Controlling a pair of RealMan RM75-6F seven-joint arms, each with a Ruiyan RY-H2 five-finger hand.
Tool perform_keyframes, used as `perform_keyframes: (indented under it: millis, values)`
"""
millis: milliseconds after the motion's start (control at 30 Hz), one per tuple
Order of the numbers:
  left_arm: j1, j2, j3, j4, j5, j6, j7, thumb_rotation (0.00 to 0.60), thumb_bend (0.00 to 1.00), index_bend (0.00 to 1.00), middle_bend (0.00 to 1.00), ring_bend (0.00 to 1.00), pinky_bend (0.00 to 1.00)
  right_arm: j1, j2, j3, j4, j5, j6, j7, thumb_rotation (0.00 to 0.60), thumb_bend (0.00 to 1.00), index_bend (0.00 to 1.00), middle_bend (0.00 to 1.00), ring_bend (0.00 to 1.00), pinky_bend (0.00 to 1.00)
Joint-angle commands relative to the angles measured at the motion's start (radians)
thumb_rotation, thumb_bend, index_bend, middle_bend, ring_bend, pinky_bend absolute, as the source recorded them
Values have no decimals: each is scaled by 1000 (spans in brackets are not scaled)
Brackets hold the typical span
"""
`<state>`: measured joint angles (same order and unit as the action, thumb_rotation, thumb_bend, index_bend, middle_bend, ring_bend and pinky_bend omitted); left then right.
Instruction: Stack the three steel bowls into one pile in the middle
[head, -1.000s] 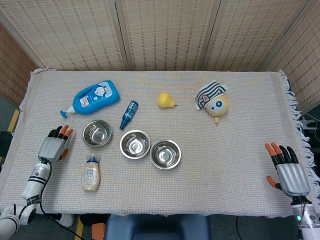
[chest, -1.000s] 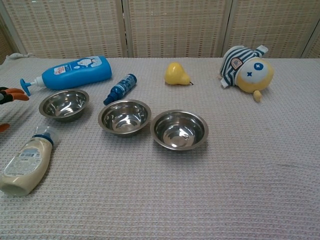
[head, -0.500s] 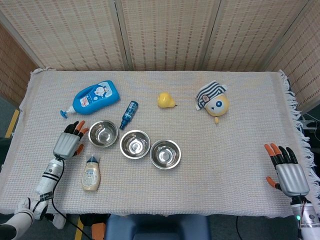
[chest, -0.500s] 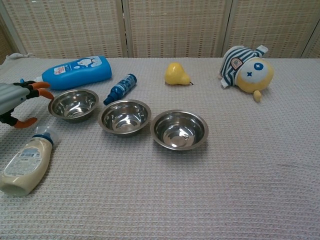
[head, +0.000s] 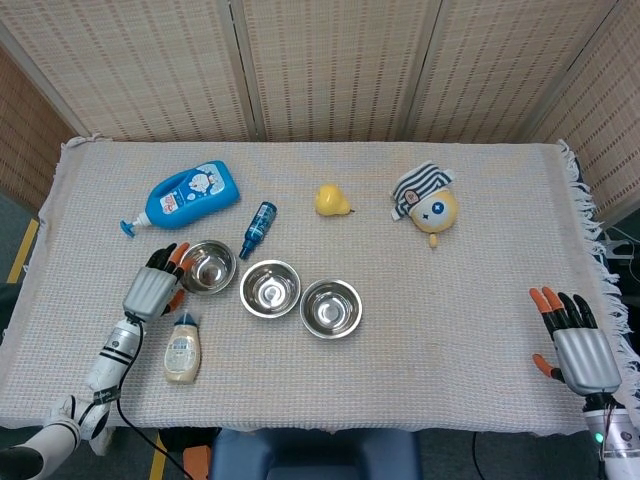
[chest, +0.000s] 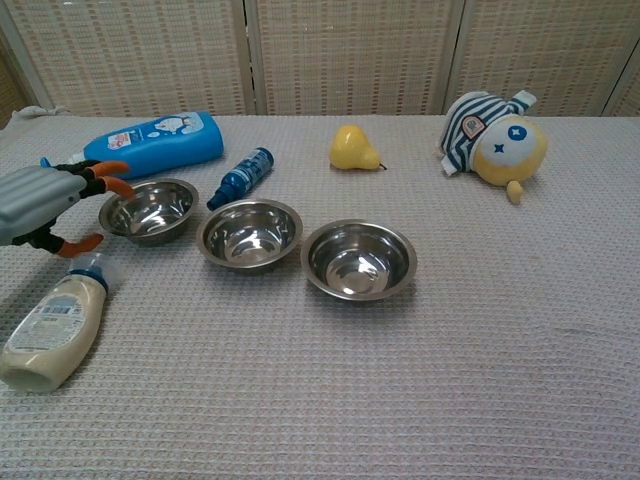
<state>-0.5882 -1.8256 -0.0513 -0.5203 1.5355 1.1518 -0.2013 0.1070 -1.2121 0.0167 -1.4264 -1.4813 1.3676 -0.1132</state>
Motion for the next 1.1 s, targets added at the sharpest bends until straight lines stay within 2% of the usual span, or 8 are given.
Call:
perform_keyframes:
  millis: [33, 200, 300, 367, 667, 767, 900, 1100]
  values:
    - [-11, -26, 1, 34, -6, -25, -7, 600, 413, 338, 23, 0, 144, -2, 3, 0, -3, -1, 3, 3, 600, 125, 0, 0, 0, 0]
    - [-16, -48, 0, 71, -6, -22, -17, 600, 415, 517, 56, 0, 146, -3, 6, 0, -7, -1, 7, 6, 600, 125, 0, 0, 0, 0]
    - [-12, -73, 5, 115, 7, 38, -29, 600, 452, 700, 131, 5, 155, -3, 9, -1, -8, 0, 3, 7, 600, 125, 0, 0, 0, 0]
    - [-9, -83, 8, 136, 11, 54, -43, 600, 479, 730, 144, 7, 156, -3, 10, -2, -11, 0, 1, 6, 600, 125, 0, 0, 0, 0]
    - [2, -63, 8, 96, 34, 214, -40, 600, 635, 759, 160, 8, 156, -5, 17, -8, -27, -14, 9, 10, 600, 125, 0, 0, 0, 0]
    - [-5, -43, 2, -1, 41, 253, -40, 600, 630, 757, 160, 8, 157, -6, 21, -11, -33, -22, 14, 17, 600, 125, 0, 0, 0, 0]
    - [-28, -19, -5, -134, 55, 270, 41, 600, 625, 752, 156, 8, 156, -8, 30, -16, -43, -37, 22, 30, 600, 125, 0, 0, 0, 0]
    - [-67, -8, -7, -302, 65, 220, 179, 600, 622, 741, 156, 8, 158, -13, 44, -19, -52, -54, 39, 52, 600, 125, 0, 0, 0, 0]
